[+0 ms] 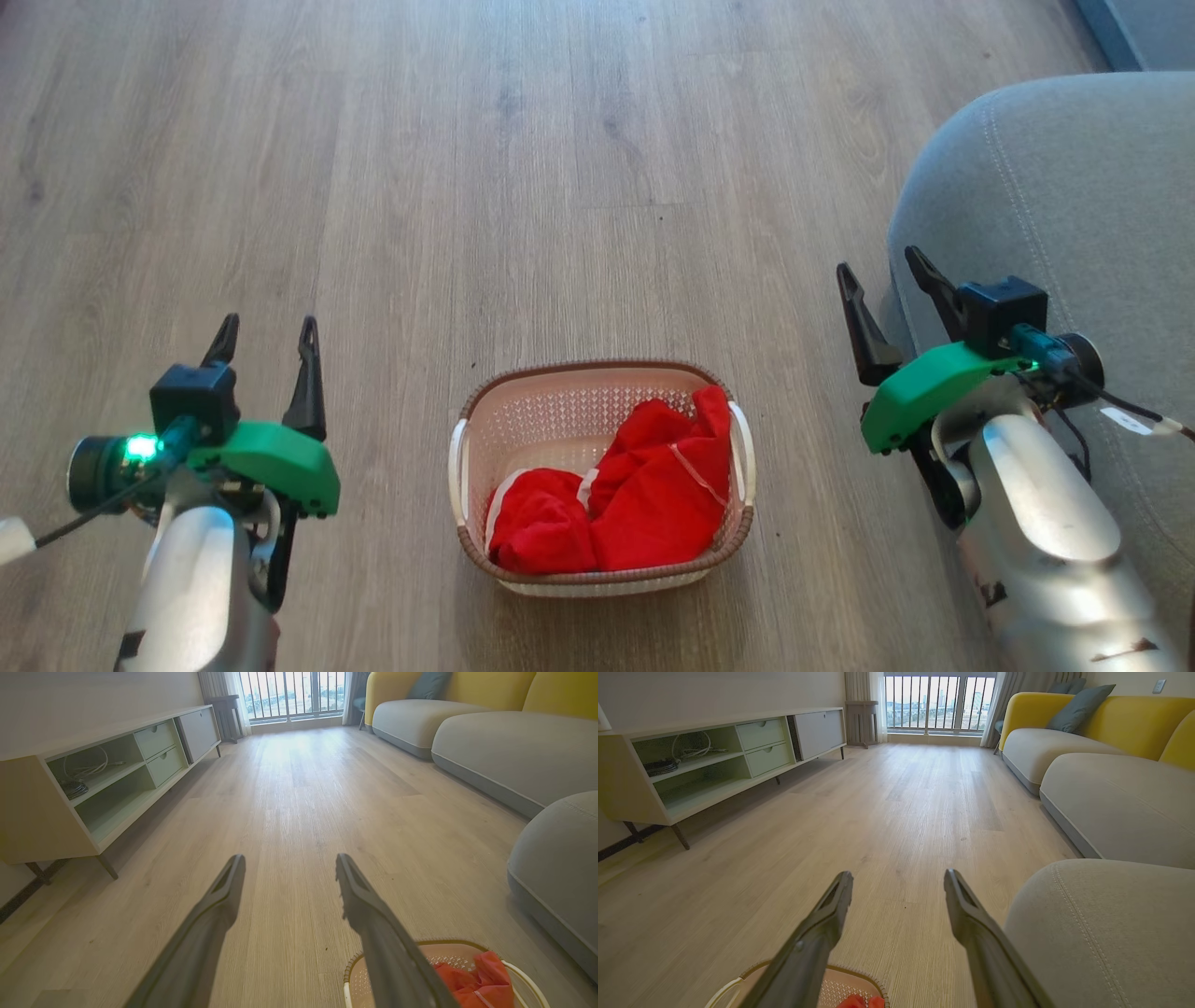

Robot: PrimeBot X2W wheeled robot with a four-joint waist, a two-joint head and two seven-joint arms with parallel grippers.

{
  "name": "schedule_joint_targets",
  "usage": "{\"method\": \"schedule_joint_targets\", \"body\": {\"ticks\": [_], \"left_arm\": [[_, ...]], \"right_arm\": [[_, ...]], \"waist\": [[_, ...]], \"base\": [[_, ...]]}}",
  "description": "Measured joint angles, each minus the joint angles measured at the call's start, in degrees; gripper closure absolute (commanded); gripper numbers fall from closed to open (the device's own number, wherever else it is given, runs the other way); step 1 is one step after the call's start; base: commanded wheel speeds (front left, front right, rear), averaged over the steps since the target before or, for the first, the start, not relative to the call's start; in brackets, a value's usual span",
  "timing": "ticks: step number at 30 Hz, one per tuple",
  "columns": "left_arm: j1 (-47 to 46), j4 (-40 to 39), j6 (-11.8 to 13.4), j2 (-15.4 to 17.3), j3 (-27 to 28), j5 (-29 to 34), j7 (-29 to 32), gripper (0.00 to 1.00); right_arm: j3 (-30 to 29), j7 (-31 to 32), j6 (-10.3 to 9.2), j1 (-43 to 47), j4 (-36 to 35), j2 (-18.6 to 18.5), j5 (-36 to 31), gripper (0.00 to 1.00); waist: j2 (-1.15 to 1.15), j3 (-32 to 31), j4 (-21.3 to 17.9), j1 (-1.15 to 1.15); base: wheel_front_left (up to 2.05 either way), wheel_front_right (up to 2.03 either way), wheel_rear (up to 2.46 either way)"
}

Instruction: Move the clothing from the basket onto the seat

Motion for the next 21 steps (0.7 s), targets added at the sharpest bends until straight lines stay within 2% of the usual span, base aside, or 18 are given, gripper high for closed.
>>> {"method": "schedule_joint_targets", "body": {"ticks": [21], "left_arm": [[-0.25, 0.55, -0.42, -0.63, 1.87, 0.0, 0.0, 0.0]], "right_arm": [[-2.02, -0.04, 0.0, -0.81, -1.18, 0.16, -1.55, 0.0]], "waist": [[0.0, 0.48, -0.08, 0.0]], "base": [[0.0, 0.0, 0.0]]}}
